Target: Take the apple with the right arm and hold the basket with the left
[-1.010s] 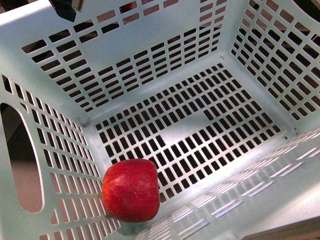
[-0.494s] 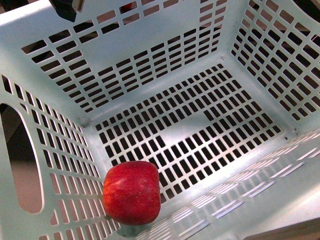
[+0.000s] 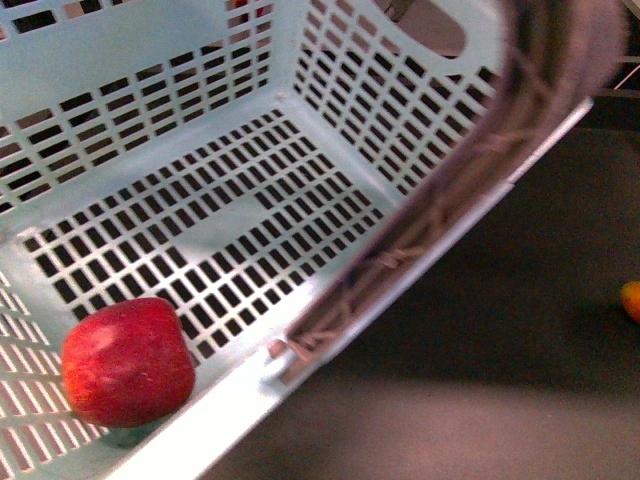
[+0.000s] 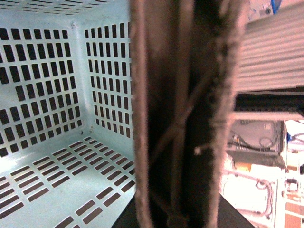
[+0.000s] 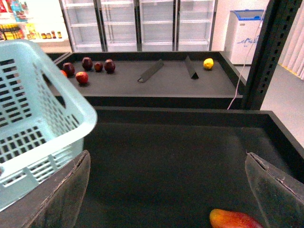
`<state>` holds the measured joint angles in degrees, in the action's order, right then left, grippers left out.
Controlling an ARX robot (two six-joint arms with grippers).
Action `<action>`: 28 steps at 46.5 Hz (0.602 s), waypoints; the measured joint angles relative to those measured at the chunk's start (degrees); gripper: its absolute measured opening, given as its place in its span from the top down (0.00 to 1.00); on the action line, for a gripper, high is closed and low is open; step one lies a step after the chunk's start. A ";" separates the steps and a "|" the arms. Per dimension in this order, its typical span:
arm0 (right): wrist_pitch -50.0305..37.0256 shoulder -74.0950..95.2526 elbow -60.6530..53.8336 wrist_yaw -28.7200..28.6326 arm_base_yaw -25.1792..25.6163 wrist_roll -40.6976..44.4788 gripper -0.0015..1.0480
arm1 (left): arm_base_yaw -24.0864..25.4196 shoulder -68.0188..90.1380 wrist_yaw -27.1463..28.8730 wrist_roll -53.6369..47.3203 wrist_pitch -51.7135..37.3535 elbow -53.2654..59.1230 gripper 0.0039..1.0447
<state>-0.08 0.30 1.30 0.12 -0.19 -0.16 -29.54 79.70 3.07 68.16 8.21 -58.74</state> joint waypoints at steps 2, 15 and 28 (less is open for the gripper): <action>0.00 0.00 0.00 -0.02 0.00 0.00 0.09 | 2.12 -0.11 -0.04 1.03 -0.55 1.29 0.95; 0.00 0.00 0.00 -0.02 0.00 0.00 0.09 | 17.38 1.46 -1.97 10.29 -8.17 8.02 0.95; 0.00 0.00 -0.02 0.00 0.00 0.00 0.09 | 23.17 11.87 -0.46 18.29 -18.27 8.48 0.95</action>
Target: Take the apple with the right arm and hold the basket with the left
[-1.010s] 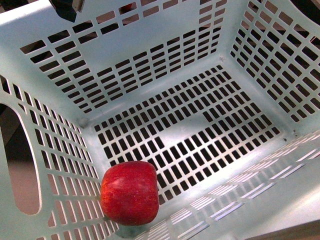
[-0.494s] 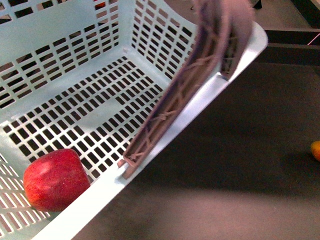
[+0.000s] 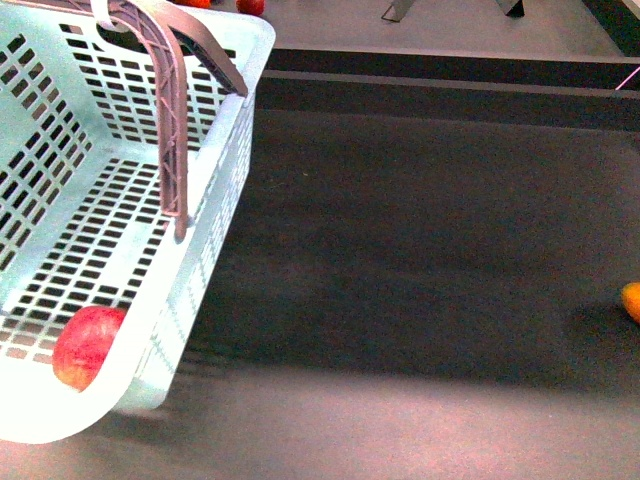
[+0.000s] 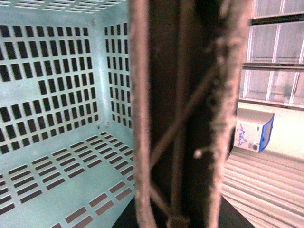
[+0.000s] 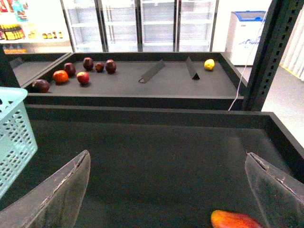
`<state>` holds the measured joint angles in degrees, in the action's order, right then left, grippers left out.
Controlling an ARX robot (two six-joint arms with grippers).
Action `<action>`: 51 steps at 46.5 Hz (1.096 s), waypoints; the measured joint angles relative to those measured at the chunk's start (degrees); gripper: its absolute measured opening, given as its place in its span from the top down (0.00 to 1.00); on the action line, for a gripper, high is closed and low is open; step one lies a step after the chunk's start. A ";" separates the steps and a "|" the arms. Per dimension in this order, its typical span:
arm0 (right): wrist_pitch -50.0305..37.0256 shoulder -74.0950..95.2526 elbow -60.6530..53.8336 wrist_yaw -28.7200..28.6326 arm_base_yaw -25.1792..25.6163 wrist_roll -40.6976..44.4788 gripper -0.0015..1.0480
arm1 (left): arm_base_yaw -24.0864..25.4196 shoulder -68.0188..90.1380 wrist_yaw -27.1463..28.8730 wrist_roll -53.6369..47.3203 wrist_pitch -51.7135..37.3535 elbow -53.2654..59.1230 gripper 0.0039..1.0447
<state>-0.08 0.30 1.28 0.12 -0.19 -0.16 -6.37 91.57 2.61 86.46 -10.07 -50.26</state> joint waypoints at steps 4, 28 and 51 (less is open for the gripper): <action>0.00 0.00 0.00 0.00 0.00 0.00 0.09 | -0.17 1.62 -0.22 1.60 -2.14 0.35 0.95; 0.00 0.00 0.00 0.00 0.00 0.00 0.09 | -1.46 7.02 2.34 3.91 -6.01 5.95 0.95; 0.00 0.00 0.00 0.00 0.00 0.00 0.09 | -4.46 3.93 3.37 5.18 0.00 8.11 0.79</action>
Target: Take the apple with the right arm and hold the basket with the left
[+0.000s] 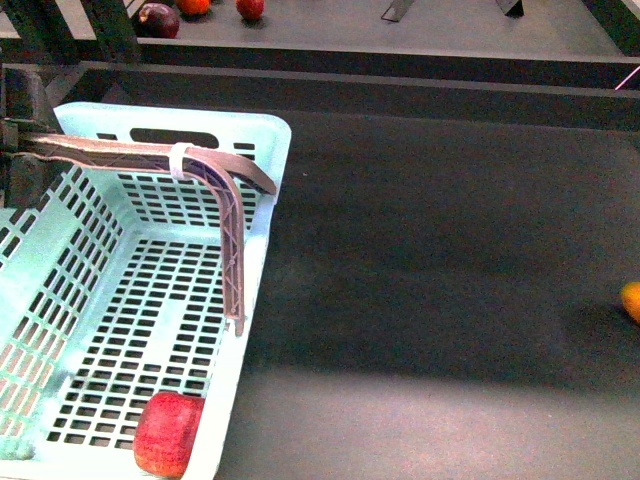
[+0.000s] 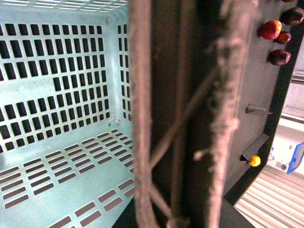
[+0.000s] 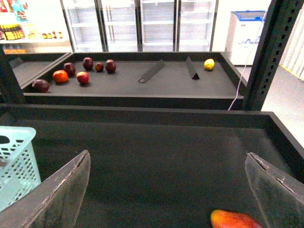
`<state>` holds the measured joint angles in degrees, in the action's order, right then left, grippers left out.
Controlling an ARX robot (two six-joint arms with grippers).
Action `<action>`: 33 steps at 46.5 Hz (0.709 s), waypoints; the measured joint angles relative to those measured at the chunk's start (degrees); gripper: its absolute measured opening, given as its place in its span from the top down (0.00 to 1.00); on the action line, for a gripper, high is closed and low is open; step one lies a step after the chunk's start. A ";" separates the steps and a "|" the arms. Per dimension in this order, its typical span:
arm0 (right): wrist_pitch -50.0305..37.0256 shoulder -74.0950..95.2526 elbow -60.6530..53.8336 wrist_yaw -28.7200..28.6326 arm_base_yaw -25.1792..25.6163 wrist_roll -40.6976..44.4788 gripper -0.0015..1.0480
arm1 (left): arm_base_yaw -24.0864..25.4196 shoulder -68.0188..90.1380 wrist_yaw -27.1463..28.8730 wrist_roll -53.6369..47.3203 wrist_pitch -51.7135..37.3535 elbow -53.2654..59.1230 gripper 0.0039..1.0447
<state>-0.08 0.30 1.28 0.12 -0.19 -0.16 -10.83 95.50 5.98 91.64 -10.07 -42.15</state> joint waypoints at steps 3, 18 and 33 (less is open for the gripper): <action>0.00 0.00 0.02 -0.02 0.00 0.00 0.09 | -0.26 -0.94 -0.11 0.02 0.72 0.00 0.71; 0.00 0.00 0.00 0.00 0.00 0.00 0.09 | -0.61 -13.25 0.59 2.71 11.37 2.16 0.20; 0.00 0.00 0.00 0.00 0.00 0.00 0.09 | -0.74 -25.83 2.60 2.67 21.09 5.03 0.06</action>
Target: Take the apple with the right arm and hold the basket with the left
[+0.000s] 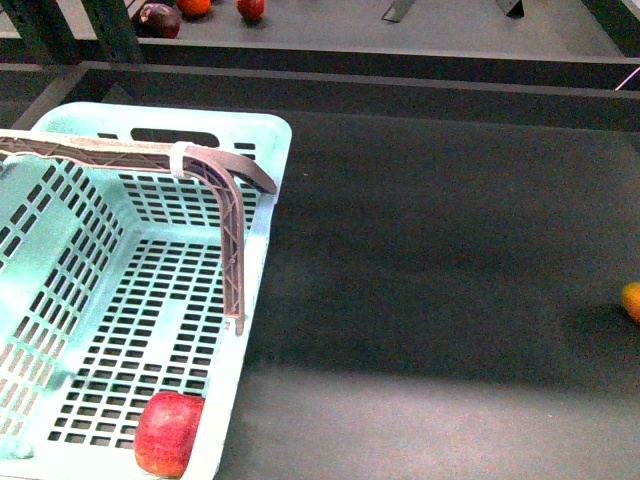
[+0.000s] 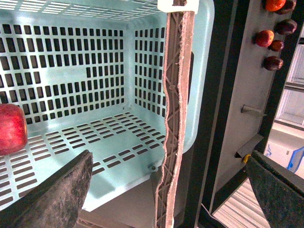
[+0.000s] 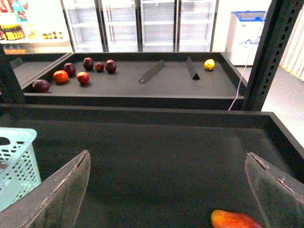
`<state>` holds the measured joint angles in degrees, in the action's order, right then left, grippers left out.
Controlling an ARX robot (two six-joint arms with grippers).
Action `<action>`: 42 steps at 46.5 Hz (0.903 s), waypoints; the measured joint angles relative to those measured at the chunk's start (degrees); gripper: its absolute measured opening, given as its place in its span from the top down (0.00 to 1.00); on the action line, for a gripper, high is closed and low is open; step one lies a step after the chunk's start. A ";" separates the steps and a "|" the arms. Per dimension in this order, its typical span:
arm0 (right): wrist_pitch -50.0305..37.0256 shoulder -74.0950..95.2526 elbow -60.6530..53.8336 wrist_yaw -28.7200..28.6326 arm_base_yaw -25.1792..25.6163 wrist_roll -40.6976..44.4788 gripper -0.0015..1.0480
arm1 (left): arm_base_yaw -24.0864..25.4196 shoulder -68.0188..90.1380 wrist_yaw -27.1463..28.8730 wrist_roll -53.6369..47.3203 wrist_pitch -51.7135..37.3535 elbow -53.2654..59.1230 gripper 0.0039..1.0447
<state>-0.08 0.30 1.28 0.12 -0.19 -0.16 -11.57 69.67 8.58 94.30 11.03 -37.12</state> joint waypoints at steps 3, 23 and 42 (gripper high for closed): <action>0.00 0.00 0.00 -0.02 0.00 0.00 0.09 | -0.02 0.20 1.60 -6.95 -7.96 2.95 0.11; 0.00 -0.02 0.00 0.00 0.00 0.00 0.09 | 6.23 -16.17 -3.61 -91.89 -56.96 30.36 0.97; 0.00 -0.02 0.00 0.00 0.00 0.00 0.09 | 11.32 -32.22 -8.57 -93.48 -47.41 36.24 0.97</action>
<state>-0.08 0.27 1.28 0.12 -0.19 -0.16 -0.25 37.45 0.01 0.82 -36.38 -0.89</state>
